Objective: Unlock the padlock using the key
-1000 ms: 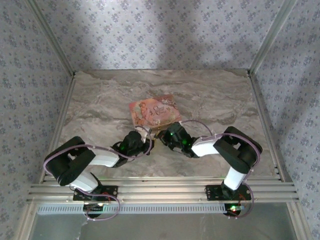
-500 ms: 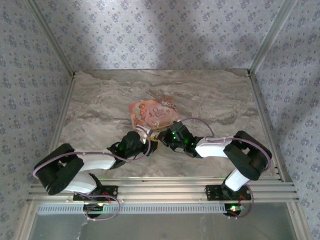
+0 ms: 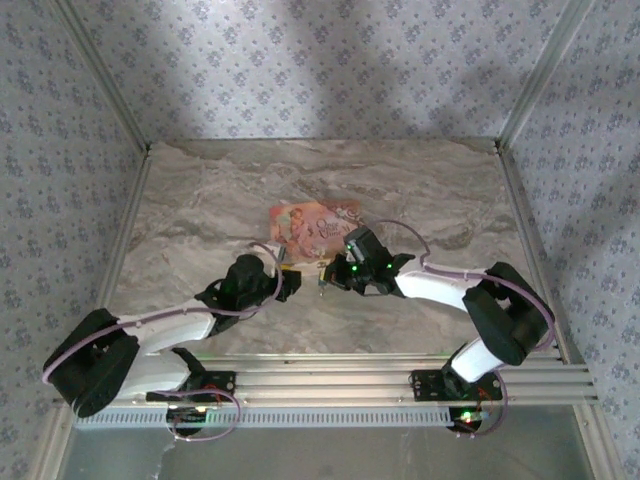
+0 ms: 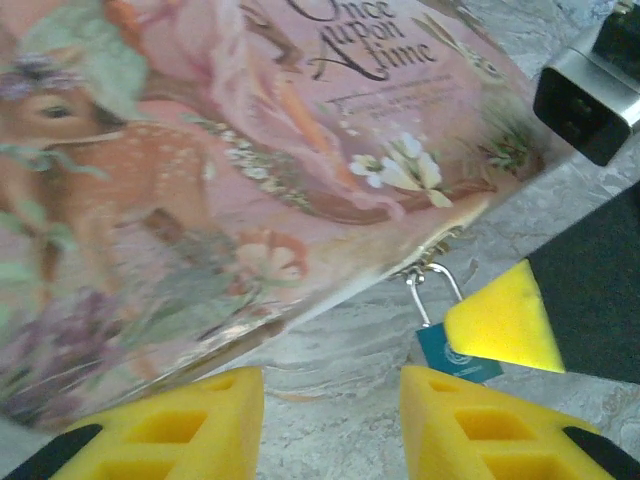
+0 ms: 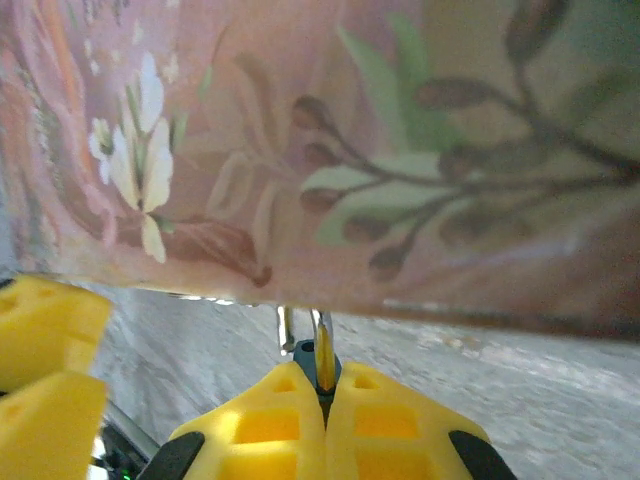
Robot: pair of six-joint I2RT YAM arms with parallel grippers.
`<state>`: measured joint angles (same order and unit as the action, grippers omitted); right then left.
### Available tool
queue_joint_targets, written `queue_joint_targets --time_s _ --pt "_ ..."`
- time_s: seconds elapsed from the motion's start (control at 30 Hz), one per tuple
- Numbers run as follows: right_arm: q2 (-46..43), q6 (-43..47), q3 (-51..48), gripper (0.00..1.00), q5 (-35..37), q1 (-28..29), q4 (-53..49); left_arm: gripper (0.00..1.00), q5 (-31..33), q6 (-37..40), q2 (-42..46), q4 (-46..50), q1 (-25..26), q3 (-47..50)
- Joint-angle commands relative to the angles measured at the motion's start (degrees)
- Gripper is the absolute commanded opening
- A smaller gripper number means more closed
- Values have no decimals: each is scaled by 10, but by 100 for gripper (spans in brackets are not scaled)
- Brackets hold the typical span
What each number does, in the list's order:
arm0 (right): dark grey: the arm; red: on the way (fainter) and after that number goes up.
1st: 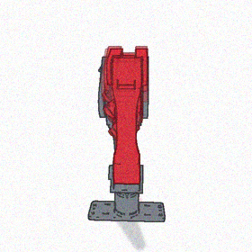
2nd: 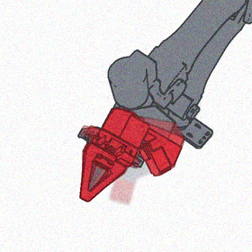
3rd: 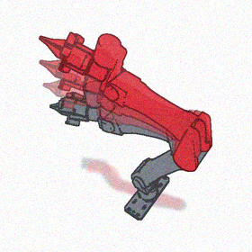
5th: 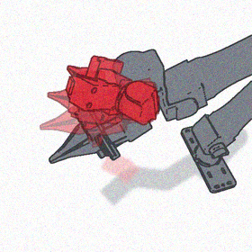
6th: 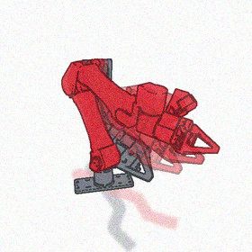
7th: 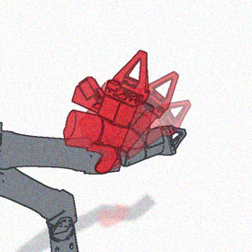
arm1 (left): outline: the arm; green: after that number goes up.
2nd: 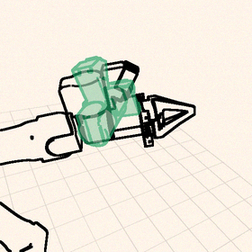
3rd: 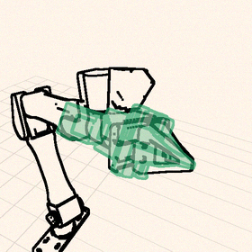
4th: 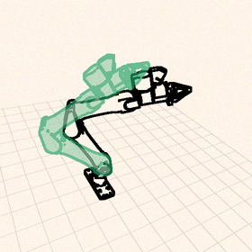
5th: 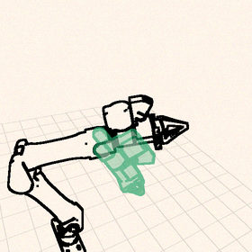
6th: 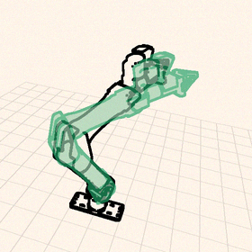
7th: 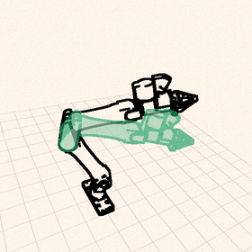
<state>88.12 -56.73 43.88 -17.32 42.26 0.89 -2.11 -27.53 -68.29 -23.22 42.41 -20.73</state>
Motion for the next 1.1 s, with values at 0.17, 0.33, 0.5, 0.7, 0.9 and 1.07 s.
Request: queue_joint_targets --time_s 0.17,0.33,0.5,0.7,0.9,1.07 --pt "-12 102 69 0 33 0 -150 41 23 -29 32 64 -24 -4" --pt "-3 141 108 0 52 -1 -203 41 23 -28 50 74 -29 2" --pt "12 189 143 0 65 -2 -249 42 24 -25 68 89 -30 6" --pt "36 247 178 0 102 5 -305 43 12 -26 75 95 -31 2" --pt "49 279 189 0 166 25 -318 42 -2 -47 50 64 -32 1" --pt "57 333 202 0 274 63 -345 43 -10 -55 38 58 -31 -6"
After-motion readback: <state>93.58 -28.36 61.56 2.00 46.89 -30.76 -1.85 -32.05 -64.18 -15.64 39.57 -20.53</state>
